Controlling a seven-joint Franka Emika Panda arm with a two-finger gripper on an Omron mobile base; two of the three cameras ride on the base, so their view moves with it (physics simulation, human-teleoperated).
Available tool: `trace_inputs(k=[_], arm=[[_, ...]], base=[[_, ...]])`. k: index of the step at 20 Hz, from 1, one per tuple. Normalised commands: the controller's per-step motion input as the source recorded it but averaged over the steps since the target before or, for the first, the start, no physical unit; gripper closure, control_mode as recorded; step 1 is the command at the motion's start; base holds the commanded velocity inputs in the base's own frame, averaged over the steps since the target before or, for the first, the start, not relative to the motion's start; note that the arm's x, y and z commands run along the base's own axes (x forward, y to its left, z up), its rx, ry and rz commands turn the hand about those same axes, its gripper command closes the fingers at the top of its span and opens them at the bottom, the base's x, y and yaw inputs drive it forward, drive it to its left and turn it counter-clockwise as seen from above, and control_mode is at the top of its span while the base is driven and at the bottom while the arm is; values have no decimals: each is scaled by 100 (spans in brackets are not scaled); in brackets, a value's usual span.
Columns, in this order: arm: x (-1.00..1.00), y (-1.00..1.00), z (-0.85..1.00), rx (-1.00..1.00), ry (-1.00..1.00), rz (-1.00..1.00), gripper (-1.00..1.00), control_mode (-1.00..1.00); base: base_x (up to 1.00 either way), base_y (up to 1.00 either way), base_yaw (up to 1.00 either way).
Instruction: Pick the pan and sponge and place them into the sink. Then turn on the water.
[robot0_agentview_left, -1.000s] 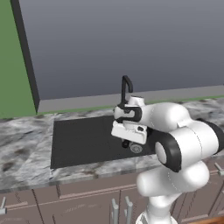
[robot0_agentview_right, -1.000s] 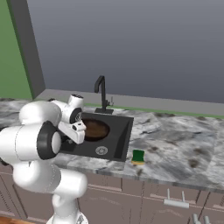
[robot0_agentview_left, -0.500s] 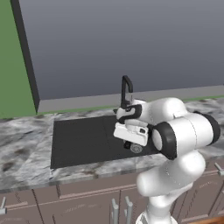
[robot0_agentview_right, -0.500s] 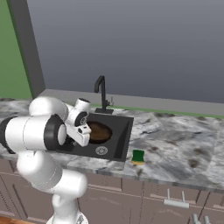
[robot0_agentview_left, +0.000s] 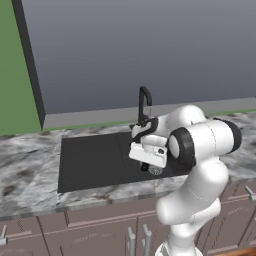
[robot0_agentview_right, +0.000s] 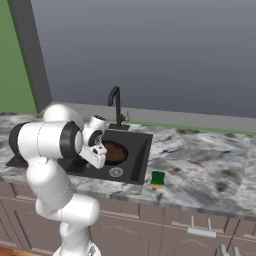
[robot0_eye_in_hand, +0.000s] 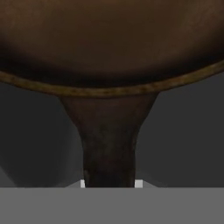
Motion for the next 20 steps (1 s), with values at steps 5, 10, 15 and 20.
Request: trace_inputs(k=[5,10,15,20], arm=[[19,-1,-26,-1,1,4,100,-100],[19,-1,-22,0,4,3,100,-100],[19,0,-24,0,5,3,100,-100],[19,0,-23,-1,3,3,100,-100]], base=[[0,0,0],[0,0,0],[0,0,0],[0,0,0]])
